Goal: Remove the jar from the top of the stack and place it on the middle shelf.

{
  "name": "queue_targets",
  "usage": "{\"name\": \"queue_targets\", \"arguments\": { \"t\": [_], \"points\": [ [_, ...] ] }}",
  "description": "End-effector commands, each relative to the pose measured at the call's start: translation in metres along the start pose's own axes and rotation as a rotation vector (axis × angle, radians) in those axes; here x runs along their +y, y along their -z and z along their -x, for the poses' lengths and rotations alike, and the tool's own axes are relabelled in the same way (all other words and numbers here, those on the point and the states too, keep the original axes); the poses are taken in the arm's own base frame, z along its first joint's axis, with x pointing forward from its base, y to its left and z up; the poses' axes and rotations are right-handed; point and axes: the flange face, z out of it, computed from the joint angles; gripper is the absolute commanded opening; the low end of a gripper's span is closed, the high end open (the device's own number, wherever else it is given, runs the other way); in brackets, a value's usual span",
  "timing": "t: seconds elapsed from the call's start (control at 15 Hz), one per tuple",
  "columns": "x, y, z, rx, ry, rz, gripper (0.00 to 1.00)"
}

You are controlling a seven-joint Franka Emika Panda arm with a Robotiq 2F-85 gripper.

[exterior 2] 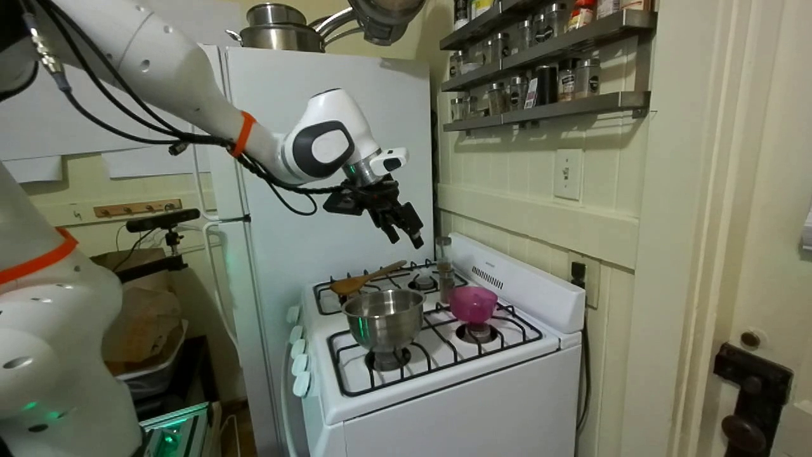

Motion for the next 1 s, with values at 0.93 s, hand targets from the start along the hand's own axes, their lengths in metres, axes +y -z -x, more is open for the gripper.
{"name": "queue_targets", "arguments": {
  "t": [0.93],
  "points": [
    [-0.016, -0.047, -0.023, 0.227, 0.025, -0.056, 1.00]
  ]
}}
